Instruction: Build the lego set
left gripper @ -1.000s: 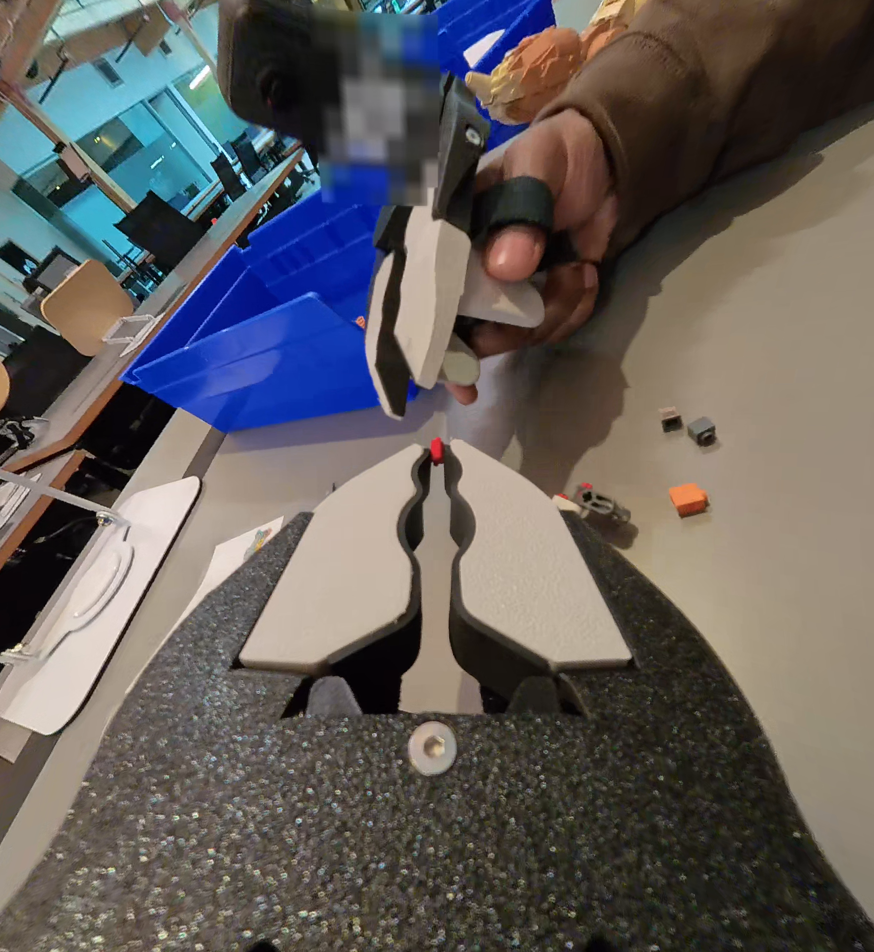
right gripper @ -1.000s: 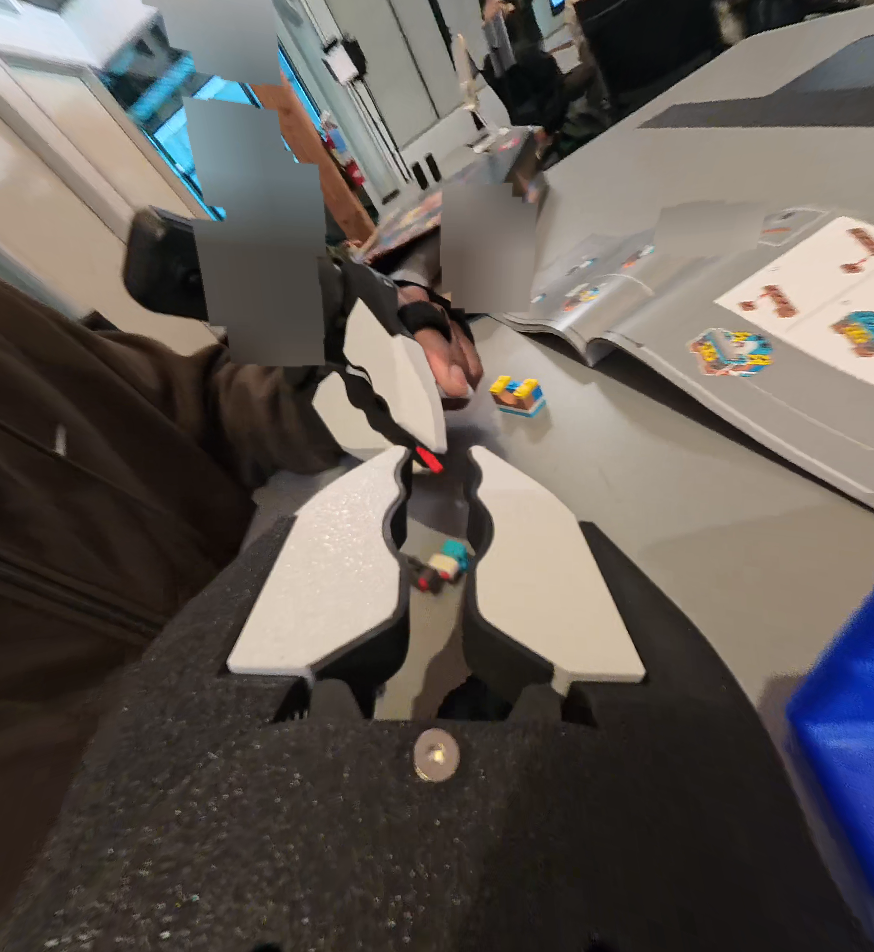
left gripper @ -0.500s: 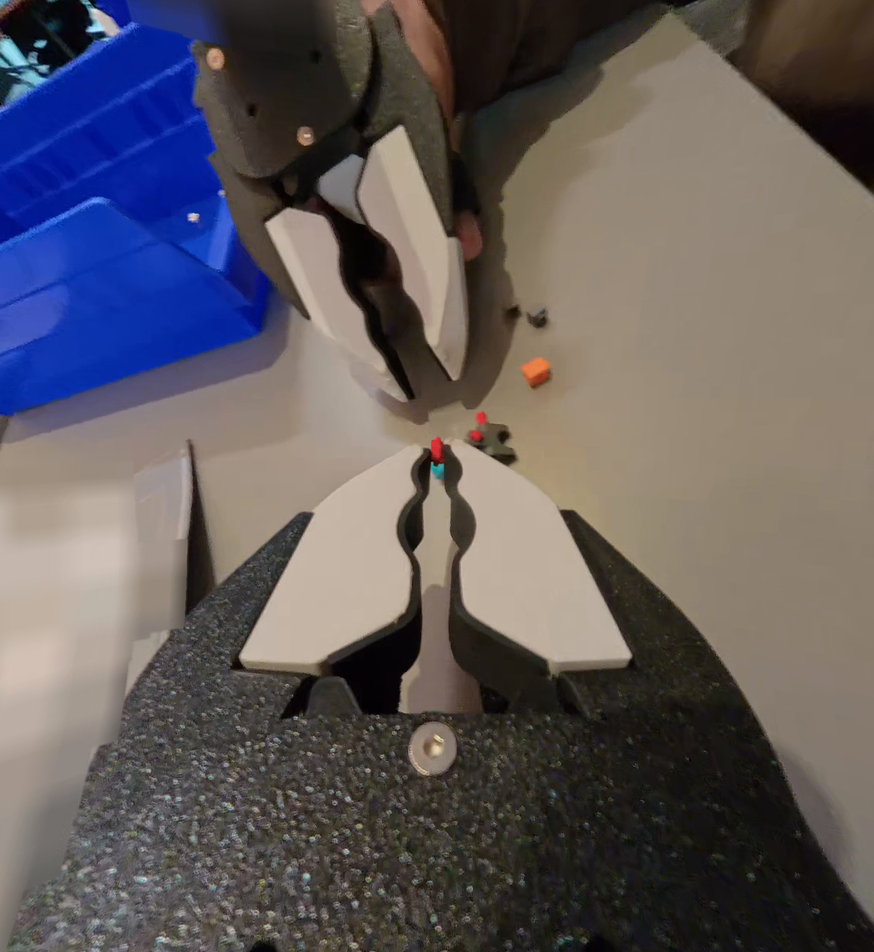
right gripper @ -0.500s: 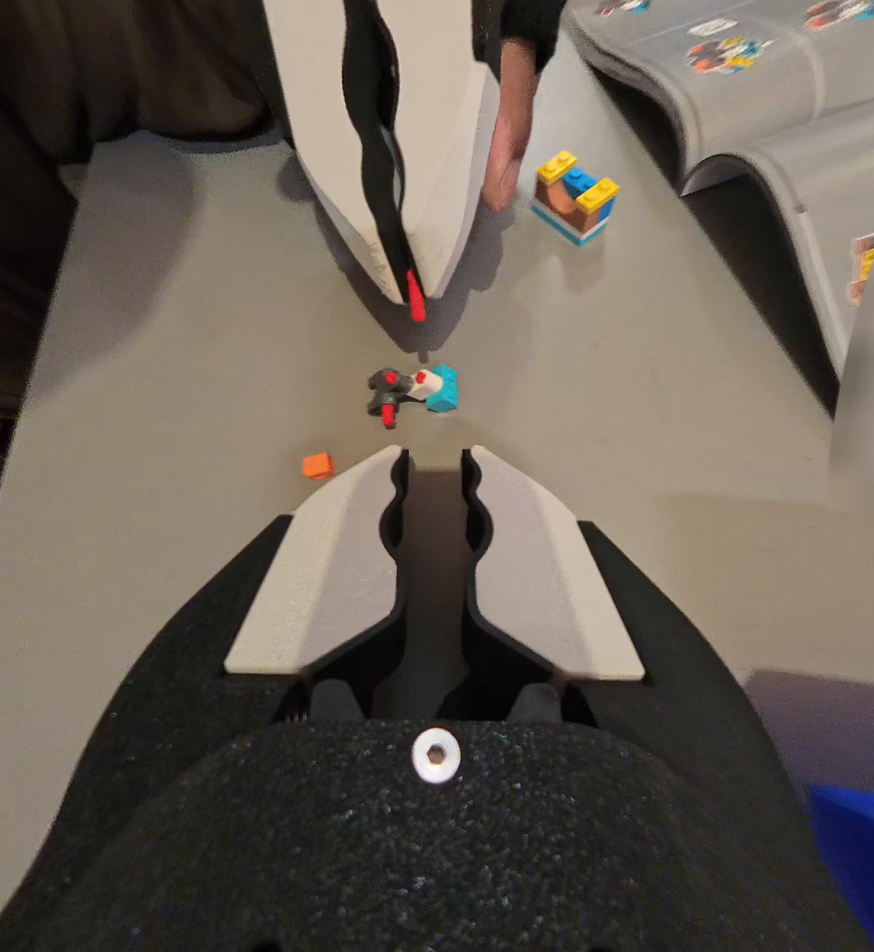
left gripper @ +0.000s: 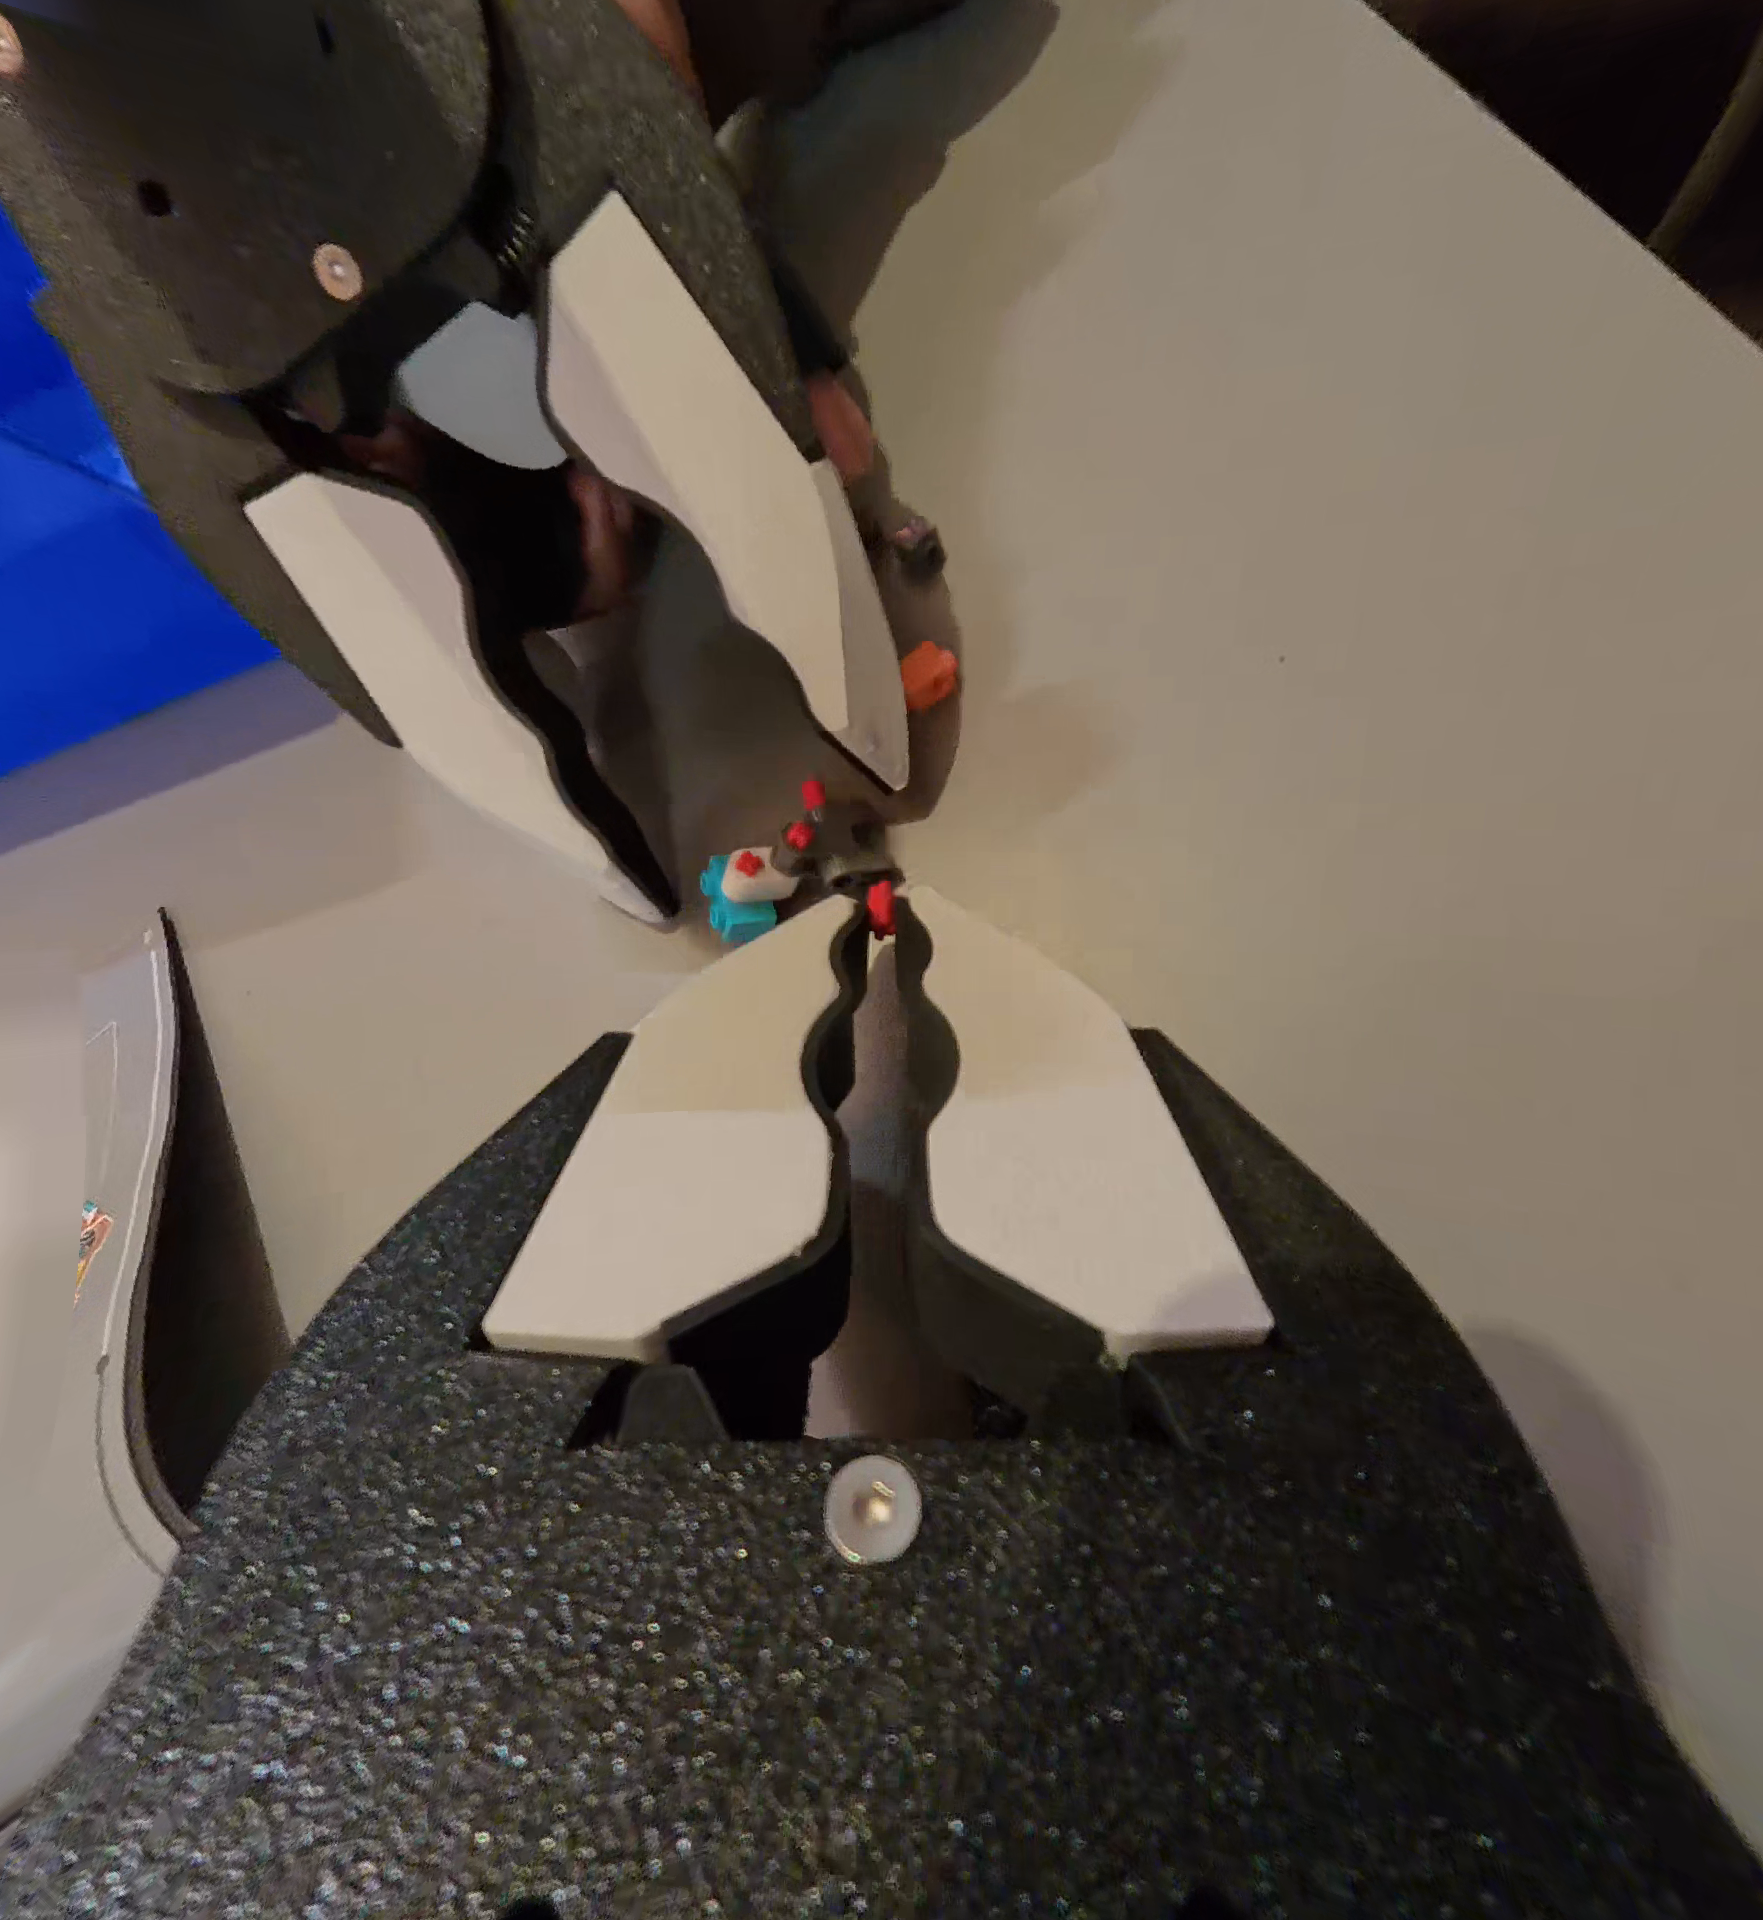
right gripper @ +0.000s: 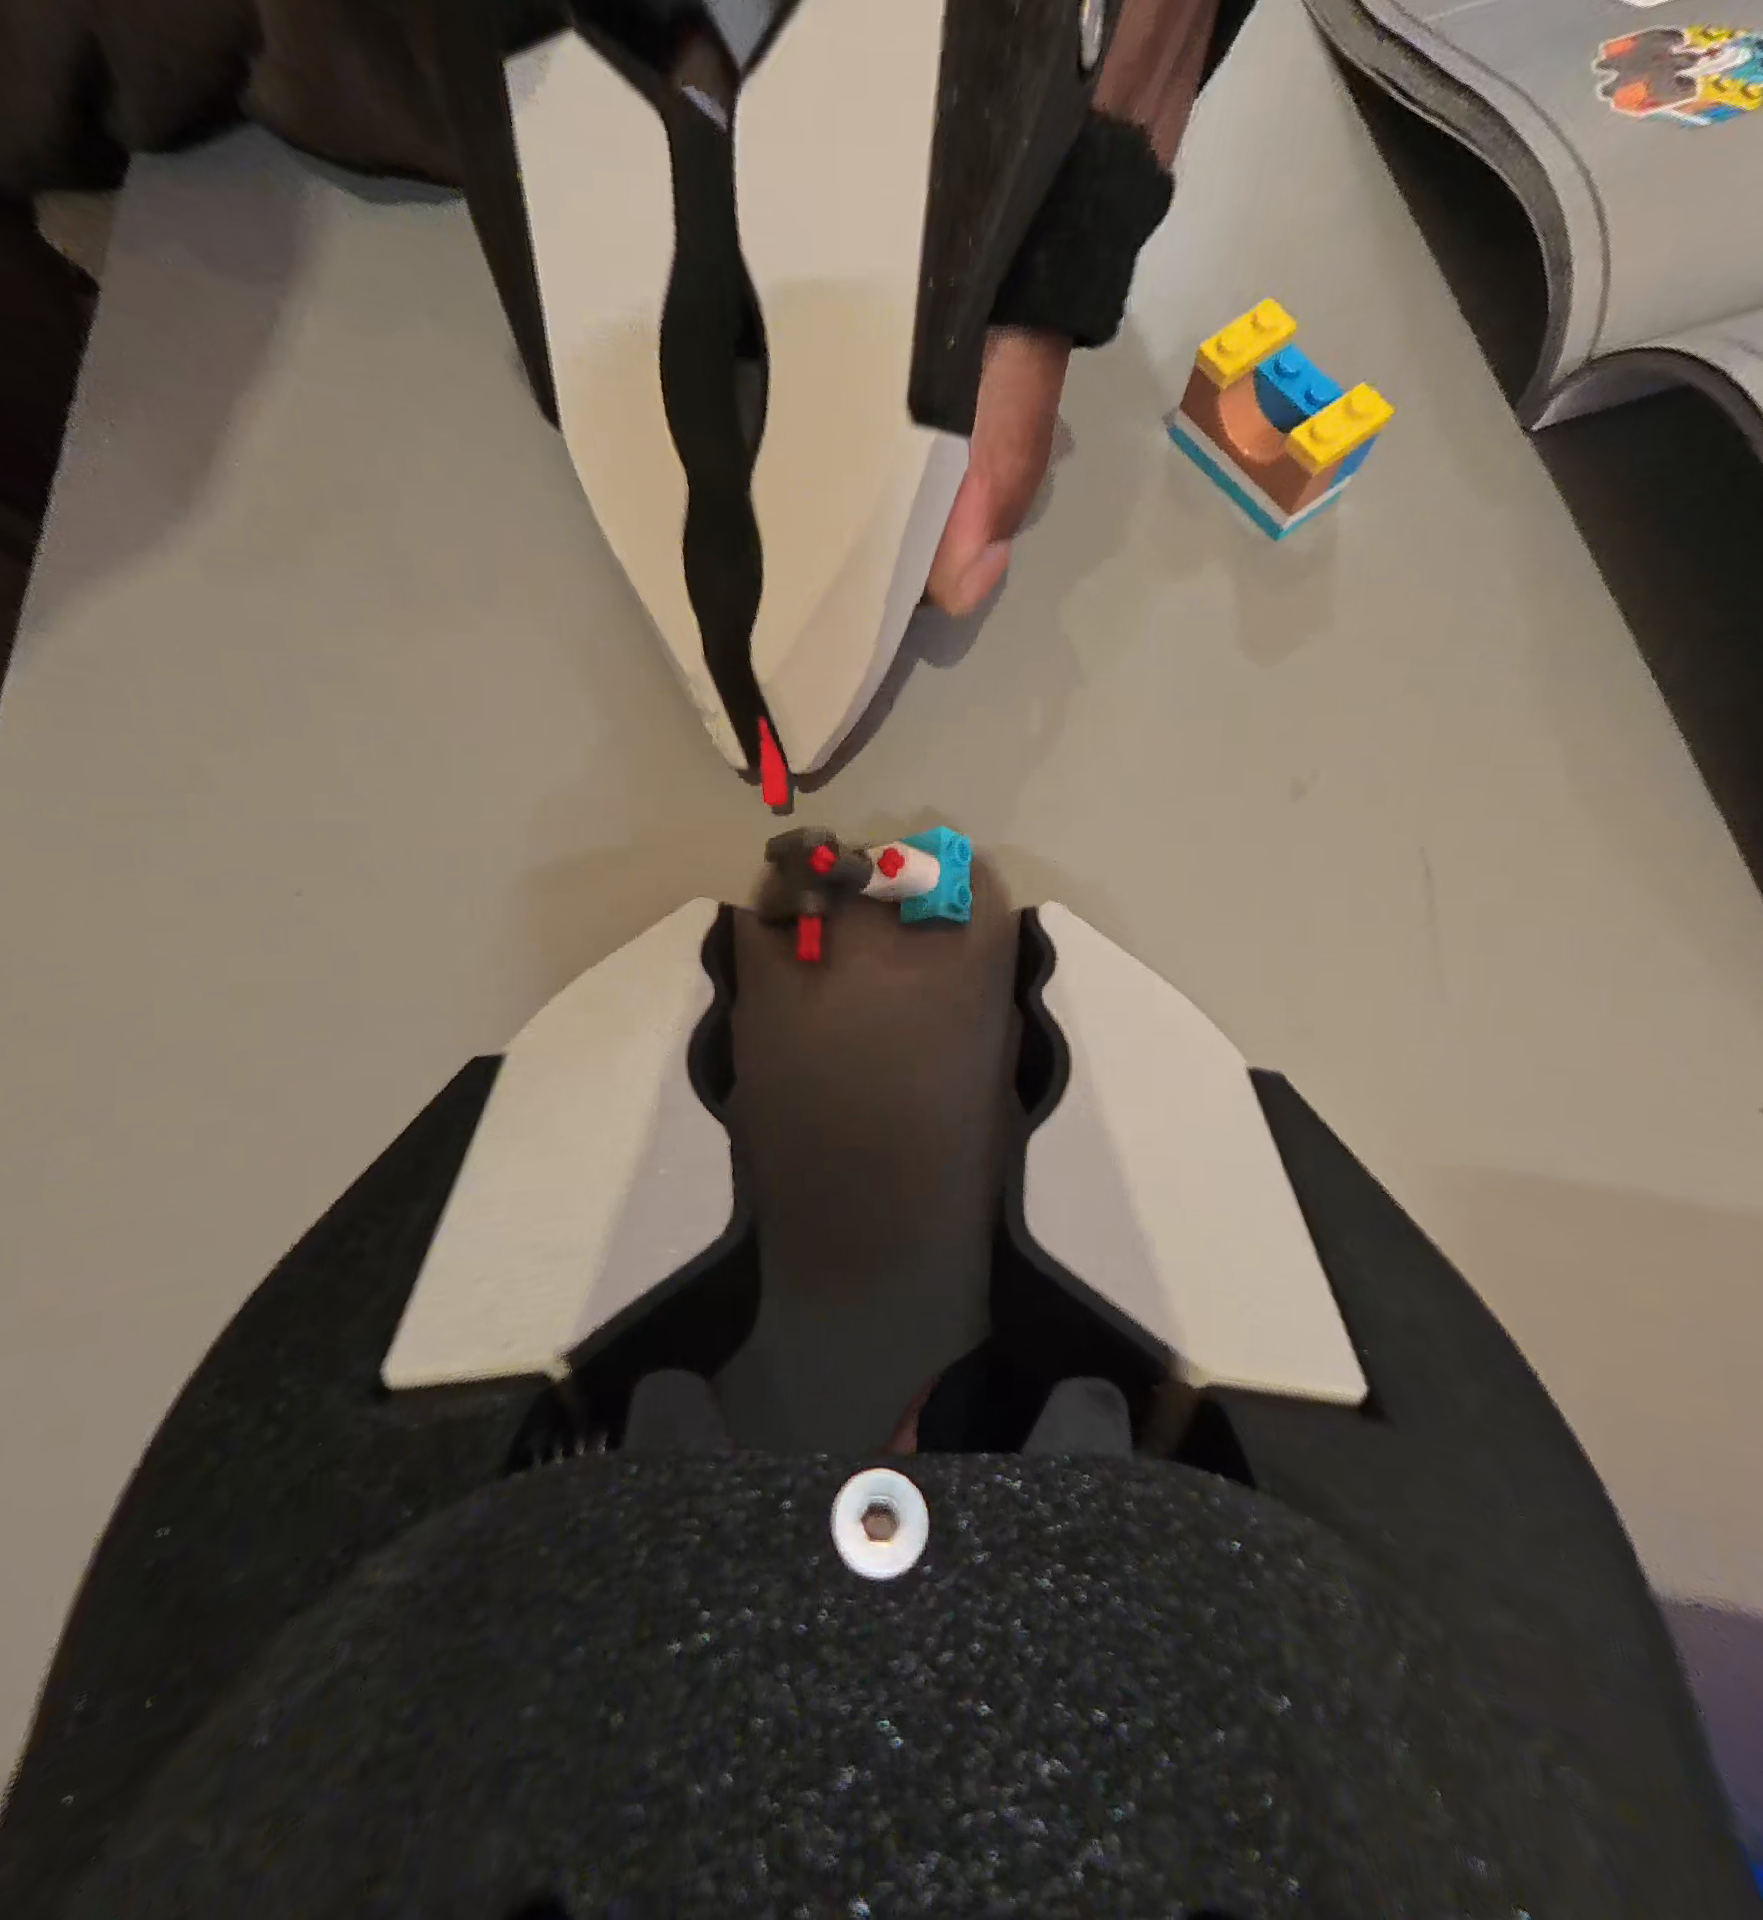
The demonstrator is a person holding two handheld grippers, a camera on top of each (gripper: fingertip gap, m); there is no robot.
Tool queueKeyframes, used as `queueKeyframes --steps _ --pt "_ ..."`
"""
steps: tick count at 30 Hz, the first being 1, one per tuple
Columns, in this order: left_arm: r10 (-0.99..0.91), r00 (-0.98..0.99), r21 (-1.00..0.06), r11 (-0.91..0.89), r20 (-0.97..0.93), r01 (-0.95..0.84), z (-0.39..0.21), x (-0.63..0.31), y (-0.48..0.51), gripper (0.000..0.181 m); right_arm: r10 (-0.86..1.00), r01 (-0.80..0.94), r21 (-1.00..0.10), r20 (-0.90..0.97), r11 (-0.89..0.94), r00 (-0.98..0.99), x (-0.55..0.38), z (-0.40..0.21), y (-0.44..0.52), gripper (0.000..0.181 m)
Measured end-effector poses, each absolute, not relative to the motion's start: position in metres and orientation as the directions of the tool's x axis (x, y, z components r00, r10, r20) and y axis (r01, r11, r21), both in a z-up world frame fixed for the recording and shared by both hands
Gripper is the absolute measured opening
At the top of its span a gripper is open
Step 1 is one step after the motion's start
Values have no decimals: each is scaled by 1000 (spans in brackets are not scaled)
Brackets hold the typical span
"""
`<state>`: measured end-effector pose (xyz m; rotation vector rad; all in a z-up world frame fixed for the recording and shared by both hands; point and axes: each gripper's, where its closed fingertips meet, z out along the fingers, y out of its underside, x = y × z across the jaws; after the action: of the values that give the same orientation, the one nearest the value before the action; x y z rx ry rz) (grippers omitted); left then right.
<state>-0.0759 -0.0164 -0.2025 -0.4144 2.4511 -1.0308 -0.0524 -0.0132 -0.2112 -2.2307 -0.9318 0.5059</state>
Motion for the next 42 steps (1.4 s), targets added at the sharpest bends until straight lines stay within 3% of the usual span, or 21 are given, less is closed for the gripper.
queueKeyframes --steps 7,11,14,22,42 --pt "-430 -856 -726 681 -287 -99 -204 -76 -15 4 743 454 -699 -166 -553 648 -56 -209 -8 49" --pt "-427 -853 -720 688 -300 -91 -204 -75 -15 4 751 455 -697 -181 -554 635 -60 -209 -6 33" --pt "-437 -841 -729 681 -319 -77 -200 -73 -13 5 743 422 -711 -211 -563 636 -60 -206 -5 33" --pt "-509 -771 -808 589 -383 13 -162 -66 -10 4 759 221 -880 -208 -421 618 -55 -166 -3 33" --pt "-537 -759 -850 525 -369 42 -151 -64 -13 4 741 178 -921 -152 -347 655 -58 -155 -2 32"
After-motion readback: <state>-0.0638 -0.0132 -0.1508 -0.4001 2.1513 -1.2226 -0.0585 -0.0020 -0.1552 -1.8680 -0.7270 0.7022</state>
